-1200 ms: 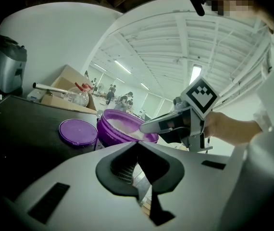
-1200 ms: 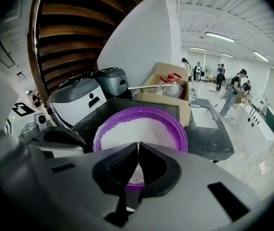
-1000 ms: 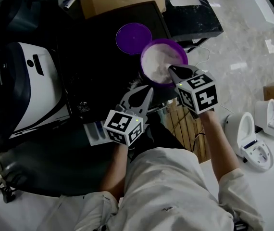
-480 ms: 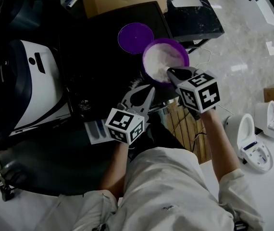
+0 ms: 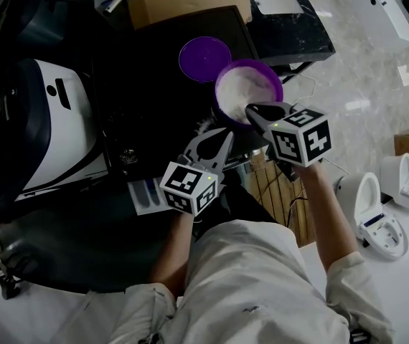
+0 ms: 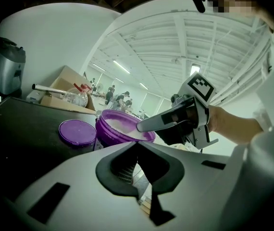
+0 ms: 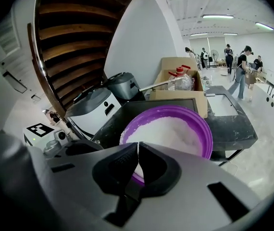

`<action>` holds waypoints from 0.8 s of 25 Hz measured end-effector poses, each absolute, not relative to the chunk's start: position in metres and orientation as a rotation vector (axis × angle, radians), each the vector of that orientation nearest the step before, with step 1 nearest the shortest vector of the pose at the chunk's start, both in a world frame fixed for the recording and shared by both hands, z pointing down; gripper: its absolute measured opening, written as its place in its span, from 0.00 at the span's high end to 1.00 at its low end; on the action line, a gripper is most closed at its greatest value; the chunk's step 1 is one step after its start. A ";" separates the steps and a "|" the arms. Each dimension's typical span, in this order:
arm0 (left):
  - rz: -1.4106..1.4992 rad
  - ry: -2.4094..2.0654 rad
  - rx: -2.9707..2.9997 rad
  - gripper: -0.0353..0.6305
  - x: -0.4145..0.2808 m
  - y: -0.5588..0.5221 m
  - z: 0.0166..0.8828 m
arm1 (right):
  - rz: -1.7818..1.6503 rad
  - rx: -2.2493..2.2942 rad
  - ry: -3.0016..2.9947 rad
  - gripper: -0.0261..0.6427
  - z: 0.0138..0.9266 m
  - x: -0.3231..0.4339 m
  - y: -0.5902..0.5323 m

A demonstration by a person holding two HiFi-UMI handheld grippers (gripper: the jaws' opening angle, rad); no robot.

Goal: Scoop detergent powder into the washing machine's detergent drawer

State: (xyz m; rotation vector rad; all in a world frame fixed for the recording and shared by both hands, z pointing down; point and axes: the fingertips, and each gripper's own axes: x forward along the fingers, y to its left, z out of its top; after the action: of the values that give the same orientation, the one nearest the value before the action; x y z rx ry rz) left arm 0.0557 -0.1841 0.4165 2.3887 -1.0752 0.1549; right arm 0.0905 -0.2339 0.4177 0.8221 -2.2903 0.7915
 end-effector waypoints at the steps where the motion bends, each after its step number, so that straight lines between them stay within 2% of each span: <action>1: 0.155 -1.075 2.389 0.92 0.056 -0.184 0.416 | 0.801 0.820 -2.296 0.95 0.417 0.089 -0.234; 20: 0.171 -1.086 2.409 0.92 0.057 -0.186 0.410 | 1.179 0.924 -2.385 0.94 0.408 0.089 -0.242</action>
State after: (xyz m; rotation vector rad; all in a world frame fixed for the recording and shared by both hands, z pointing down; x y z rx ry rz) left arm 0.0567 -0.1860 0.4105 2.4090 -1.0861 0.1713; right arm 0.0895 -0.2418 0.4082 0.9240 -2.3848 1.1790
